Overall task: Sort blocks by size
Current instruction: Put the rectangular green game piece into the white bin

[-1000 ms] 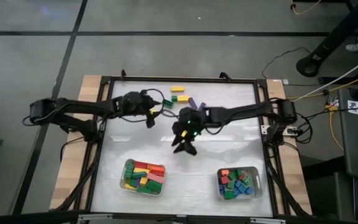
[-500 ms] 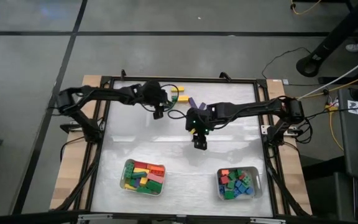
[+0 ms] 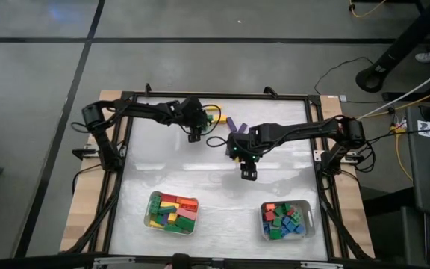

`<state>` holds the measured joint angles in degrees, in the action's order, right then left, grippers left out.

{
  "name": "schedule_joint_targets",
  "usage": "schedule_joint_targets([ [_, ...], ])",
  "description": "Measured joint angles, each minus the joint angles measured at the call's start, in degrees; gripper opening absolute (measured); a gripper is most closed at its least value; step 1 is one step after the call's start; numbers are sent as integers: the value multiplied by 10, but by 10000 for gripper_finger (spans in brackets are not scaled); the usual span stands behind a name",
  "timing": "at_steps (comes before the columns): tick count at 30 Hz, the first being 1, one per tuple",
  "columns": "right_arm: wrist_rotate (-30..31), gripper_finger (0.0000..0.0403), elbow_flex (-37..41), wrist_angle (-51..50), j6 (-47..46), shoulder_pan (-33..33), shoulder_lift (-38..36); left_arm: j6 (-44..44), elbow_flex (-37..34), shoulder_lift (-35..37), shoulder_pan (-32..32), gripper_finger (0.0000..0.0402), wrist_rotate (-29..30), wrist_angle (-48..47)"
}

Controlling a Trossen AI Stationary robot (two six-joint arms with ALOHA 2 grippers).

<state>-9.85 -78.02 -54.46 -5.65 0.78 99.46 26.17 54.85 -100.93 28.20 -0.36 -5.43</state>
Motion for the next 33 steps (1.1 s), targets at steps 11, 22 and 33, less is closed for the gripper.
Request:
schedule_joint_targets([
  [11,4,189,0,-16,17,0,0,14,1,-23,19,198,20,-14],
  [22,4,189,0,-22,17,0,0,6,1,-39,21,188,21,-29],
  [33,29,189,20,63,25,0,0,-80,13,-15,-8,73,18,-95],
])
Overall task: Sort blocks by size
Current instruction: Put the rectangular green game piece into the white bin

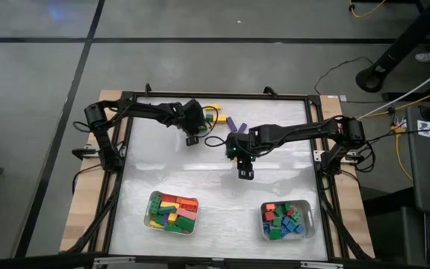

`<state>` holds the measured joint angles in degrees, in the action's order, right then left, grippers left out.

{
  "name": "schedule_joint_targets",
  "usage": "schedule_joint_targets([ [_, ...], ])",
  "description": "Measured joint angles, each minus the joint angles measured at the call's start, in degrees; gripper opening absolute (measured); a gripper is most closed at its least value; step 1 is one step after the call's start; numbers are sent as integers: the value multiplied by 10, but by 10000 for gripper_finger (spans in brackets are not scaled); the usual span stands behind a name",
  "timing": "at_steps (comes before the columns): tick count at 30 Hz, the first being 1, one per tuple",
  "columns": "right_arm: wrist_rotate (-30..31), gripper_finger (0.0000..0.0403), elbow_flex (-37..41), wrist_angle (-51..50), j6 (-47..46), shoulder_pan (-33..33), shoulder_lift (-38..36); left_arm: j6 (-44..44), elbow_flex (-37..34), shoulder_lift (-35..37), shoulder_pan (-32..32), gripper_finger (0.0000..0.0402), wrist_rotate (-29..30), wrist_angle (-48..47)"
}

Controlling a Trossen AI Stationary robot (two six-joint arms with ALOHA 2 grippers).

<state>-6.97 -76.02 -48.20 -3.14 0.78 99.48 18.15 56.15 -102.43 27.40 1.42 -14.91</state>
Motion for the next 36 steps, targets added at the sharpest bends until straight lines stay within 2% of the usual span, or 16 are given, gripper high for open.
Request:
schedule_joint_targets([
  [4,6,189,22,56,-38,0,0,-29,26,43,-22,73,-13,-82],
  [8,18,189,37,94,-102,0,0,-69,42,93,-56,73,-70,-188],
  [14,119,189,56,127,-190,0,0,-150,46,187,-138,73,-195,-315],
  [19,206,189,68,127,-237,0,0,-256,46,248,-247,79,-226,-402],
  [28,215,189,73,164,-264,0,0,-473,21,269,-460,85,-220,-407],
  [36,260,188,73,182,-350,0,0,-633,-15,267,-565,95,-181,-286],
])
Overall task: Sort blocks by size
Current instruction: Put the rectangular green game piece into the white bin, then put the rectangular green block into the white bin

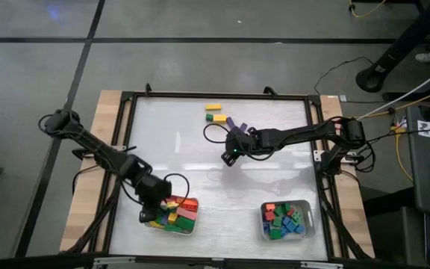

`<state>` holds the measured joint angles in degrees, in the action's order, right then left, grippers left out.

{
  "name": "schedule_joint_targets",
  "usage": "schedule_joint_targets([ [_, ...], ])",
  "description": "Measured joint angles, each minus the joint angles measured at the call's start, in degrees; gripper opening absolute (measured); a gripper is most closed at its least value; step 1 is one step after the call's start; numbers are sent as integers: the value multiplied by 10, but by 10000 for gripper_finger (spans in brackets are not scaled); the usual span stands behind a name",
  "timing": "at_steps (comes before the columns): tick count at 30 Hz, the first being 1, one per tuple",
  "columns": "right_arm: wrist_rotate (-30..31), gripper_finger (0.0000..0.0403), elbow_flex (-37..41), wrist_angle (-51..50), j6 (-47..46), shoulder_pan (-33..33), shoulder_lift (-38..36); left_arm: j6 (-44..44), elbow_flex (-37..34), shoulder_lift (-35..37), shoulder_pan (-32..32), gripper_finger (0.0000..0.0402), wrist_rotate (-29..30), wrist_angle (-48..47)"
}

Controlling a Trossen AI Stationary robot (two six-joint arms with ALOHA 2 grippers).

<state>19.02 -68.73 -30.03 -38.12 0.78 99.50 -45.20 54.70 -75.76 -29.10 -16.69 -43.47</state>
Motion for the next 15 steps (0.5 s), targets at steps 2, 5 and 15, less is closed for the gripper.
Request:
schedule_joint_targets([
  [2,0,188,0,0,-12,0,0,-27,-4,-2,-13,106,8,15],
  [5,0,188,0,0,-36,0,0,-53,-10,-7,-27,128,12,3],
  [15,47,188,0,2,-105,0,27,-72,-19,-17,-47,192,15,11],
])
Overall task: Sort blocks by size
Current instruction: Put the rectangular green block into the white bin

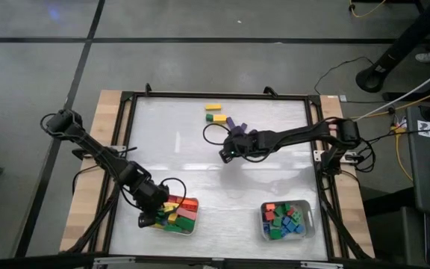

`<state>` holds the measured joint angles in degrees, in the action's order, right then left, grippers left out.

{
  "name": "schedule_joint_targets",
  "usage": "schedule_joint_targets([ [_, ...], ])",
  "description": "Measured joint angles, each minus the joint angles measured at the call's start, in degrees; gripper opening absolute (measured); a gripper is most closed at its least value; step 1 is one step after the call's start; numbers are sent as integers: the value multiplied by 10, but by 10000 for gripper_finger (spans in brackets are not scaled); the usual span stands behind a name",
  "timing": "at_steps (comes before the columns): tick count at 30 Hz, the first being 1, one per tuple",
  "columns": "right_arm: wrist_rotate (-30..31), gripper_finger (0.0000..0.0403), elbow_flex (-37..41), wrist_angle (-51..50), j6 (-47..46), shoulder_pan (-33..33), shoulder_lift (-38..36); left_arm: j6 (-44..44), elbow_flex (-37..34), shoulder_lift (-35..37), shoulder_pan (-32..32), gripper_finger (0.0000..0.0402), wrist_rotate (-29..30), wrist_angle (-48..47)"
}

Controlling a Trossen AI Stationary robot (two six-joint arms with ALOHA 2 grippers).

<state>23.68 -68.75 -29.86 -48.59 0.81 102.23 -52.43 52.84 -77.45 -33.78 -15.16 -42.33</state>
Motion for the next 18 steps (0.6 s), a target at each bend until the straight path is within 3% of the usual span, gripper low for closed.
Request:
schedule_joint_targets([
  [8,40,188,0,20,-126,12,38,50,0,0,0,194,6,-2],
  [18,38,188,0,88,-183,10,90,109,0,1,0,194,10,-4],
])
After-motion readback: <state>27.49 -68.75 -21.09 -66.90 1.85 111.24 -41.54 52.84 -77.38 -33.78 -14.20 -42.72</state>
